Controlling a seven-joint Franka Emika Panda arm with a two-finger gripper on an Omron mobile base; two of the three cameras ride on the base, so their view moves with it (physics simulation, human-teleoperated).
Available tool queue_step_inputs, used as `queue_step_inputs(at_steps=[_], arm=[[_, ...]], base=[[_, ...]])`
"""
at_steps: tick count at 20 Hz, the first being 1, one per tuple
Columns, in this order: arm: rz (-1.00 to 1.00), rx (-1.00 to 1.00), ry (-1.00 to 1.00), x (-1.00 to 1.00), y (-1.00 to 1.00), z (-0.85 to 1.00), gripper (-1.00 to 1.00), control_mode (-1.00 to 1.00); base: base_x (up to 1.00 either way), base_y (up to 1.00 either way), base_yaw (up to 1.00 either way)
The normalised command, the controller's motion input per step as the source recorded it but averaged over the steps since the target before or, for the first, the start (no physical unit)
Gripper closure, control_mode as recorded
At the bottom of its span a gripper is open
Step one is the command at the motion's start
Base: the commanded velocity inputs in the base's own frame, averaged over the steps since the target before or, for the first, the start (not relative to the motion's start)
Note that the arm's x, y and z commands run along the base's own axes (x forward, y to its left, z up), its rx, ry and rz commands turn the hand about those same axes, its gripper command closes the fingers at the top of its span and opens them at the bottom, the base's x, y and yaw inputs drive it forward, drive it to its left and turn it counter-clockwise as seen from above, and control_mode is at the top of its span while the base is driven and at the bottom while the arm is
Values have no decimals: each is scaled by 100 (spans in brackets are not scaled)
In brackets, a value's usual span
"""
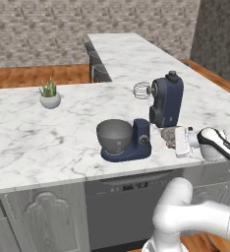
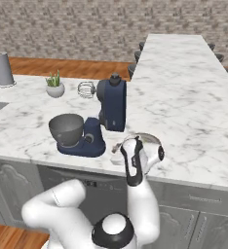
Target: Add butter and sugar cubes to the stand mixer bowl and then turn on the stand mixer to begin making frosting.
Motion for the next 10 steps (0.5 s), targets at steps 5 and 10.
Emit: queue_step_inputs(at_steps=[5,10], arm=[[-1,-1,-4,-100,0,98,100,-100],[-5,-11,0,-100,10,91,100,-100]], base=[[0,0,0],[0,0,0]])
